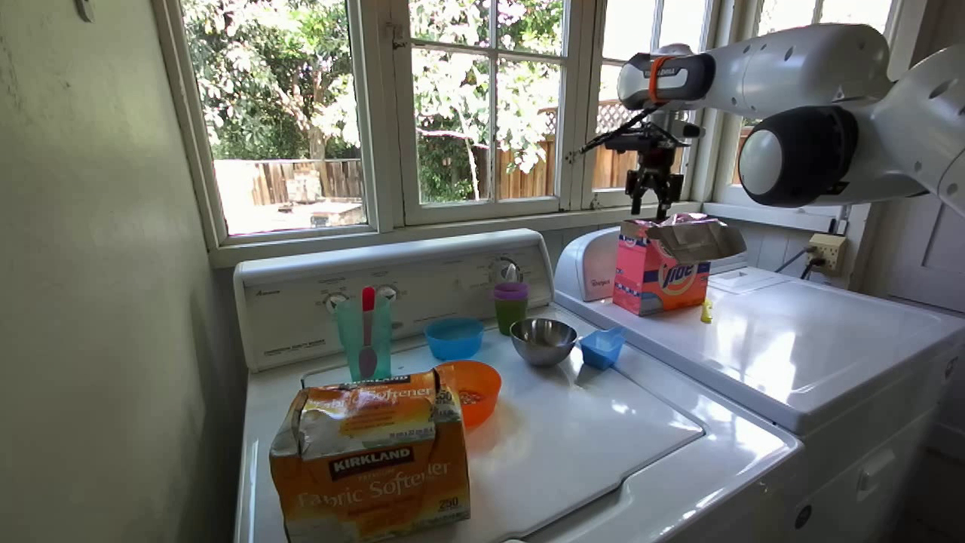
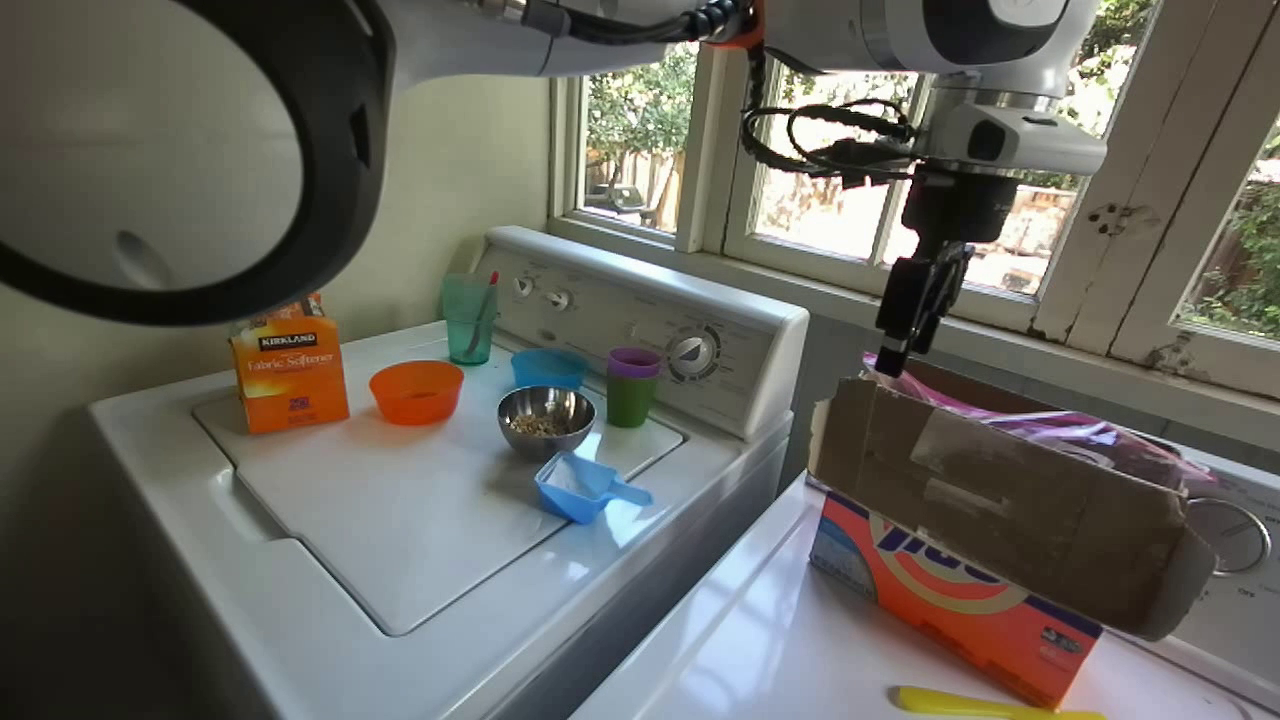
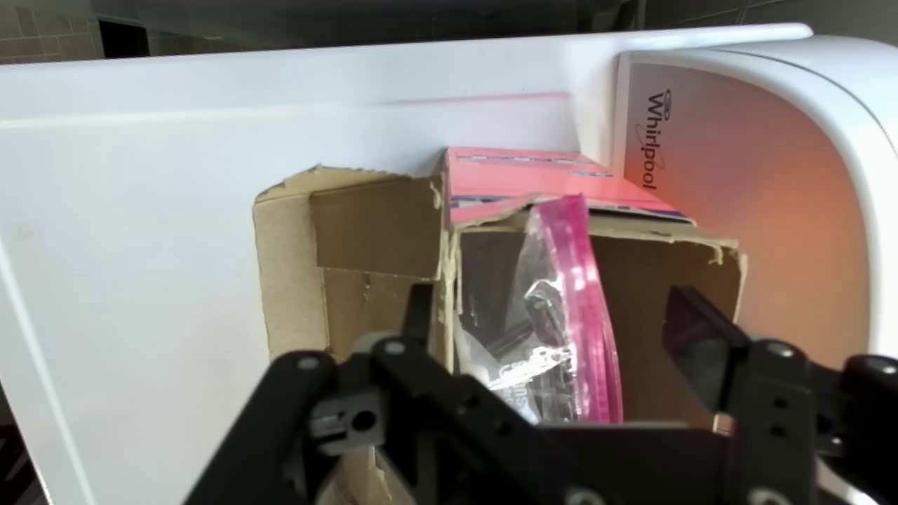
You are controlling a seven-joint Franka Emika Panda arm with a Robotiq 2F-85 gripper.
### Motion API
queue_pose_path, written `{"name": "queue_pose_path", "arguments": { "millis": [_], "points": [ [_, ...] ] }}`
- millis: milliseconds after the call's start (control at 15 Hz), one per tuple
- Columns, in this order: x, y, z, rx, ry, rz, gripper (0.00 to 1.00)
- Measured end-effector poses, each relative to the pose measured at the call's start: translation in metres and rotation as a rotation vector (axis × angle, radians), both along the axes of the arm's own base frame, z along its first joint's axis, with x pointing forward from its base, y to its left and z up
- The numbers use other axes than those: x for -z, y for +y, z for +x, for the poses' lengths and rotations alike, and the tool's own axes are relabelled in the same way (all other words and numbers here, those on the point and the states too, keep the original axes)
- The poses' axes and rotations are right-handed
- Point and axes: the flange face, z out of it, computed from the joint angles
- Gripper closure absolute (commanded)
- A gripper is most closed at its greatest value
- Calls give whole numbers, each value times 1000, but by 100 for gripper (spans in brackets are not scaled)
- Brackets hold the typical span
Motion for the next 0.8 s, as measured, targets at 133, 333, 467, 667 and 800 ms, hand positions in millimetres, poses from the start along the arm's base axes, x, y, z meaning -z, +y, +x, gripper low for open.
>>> {"name": "queue_pose_path", "arguments": {
  "millis": [133,333,467,667,800],
  "points": [
    [3,0,1,14,4,2,65],
    [10,-1,3,22,4,2,75],
    [15,-2,5,24,-3,-1,99],
    [20,-3,7,30,-6,-3,100],
    [20,-3,7,37,-8,-3,99]
  ]
}}
